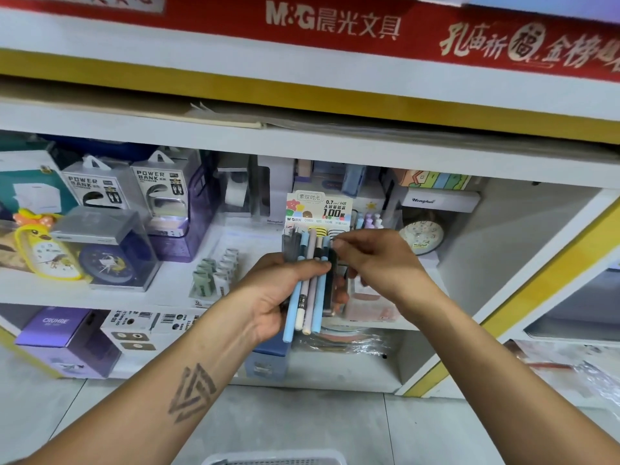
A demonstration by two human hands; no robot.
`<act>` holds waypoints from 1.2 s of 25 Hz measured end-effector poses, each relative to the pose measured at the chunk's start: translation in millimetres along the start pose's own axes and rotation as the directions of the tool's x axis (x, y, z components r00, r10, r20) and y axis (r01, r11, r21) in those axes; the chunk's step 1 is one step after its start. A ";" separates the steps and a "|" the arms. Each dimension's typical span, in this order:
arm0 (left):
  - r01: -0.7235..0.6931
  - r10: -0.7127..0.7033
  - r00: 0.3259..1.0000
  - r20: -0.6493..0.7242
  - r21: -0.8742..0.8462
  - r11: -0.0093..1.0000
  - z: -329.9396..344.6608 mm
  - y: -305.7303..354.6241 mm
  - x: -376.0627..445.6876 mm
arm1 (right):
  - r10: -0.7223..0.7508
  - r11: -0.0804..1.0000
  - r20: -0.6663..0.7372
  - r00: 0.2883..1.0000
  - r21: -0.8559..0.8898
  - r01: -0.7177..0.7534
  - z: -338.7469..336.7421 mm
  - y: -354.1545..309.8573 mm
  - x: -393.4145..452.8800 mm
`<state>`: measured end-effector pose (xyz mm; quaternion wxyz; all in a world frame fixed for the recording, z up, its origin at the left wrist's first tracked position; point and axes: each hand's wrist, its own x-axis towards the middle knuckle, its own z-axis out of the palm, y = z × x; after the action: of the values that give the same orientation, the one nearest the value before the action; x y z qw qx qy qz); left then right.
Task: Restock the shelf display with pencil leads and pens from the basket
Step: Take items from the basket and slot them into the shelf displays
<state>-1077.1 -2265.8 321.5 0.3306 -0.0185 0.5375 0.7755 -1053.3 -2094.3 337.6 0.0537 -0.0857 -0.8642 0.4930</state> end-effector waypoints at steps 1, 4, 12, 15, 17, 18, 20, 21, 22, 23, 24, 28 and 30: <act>-0.006 0.006 1.000 0.006 -0.015 1.000 2.3 -0.5 1.7 | 0.065 0.987 0.039 0.997 0.145 -0.070 -1.0 -2.4 -3.0; 0.002 -0.001 1.000 0.028 -0.034 0.999 10.6 -1.8 5.6 | 0.130 0.933 0.038 0.991 0.332 -0.135 -6.2 -3.3 -7.9; -0.001 0.001 0.999 0.047 0.000 1.000 24.6 -4.4 3.5 | 0.166 0.910 -0.069 0.984 0.396 -0.126 -19.0 -2.0 -9.9; -0.025 0.025 1.000 0.010 -0.004 1.000 19.3 -3.2 0.4 | 0.119 0.904 0.016 0.993 0.412 -0.115 -24.5 -0.3 -12.2; -0.032 0.032 0.999 -0.006 -0.012 0.999 17.0 -2.8 -1.0 | 0.075 0.869 0.111 0.991 0.480 -0.120 -28.0 2.8 -13.4; -0.028 0.028 0.999 -0.015 -0.016 0.999 15.5 -2.3 -1.7 | 0.044 0.847 0.147 0.988 0.518 -0.115 -30.3 5.0 -13.0; -0.013 0.013 1.000 -0.009 -0.040 0.999 12.3 -1.1 -2.7 | -0.023 0.827 0.181 0.983 0.557 -0.084 -35.3 8.3 -12.0; -0.002 0.002 1.000 0.003 -0.062 0.998 10.0 -0.1 -3.1 | -0.055 0.832 0.188 0.981 0.552 -0.059 -36.7 9.2 -11.5; 0.010 -0.010 1.000 0.007 -0.082 0.997 8.1 0.5 -2.9 | -0.083 0.845 0.190 0.978 0.534 -0.033 -37.2 9.4 -10.9; 0.017 -0.017 1.000 -0.002 -0.089 0.996 6.3 0.7 -2.5 | -0.106 0.861 0.184 0.977 0.509 -0.002 -37.2 8.8 -10.2; 0.017 -0.020 0.999 -0.031 -0.078 0.997 4.5 1.2 -1.7 | -0.129 0.872 0.163 0.978 0.488 0.034 -37.1 8.3 -9.2; -0.018 0.005 0.985 -0.174 -0.073 0.997 -4.5 4.6 0.4 | -0.148 0.925 -0.074 0.986 0.342 0.165 -39.4 6.3 -0.1; -0.043 0.023 0.983 -0.183 -0.108 0.993 -9.2 7.1 -1.0 | -0.178 0.960 -0.168 0.969 0.184 0.209 -39.8 7.5 6.4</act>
<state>-1083.1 -2275.5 323.8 0.2658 -0.0986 0.5216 0.8047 -1051.8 -2055.7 351.4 0.1750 -0.0316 -0.8078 0.5620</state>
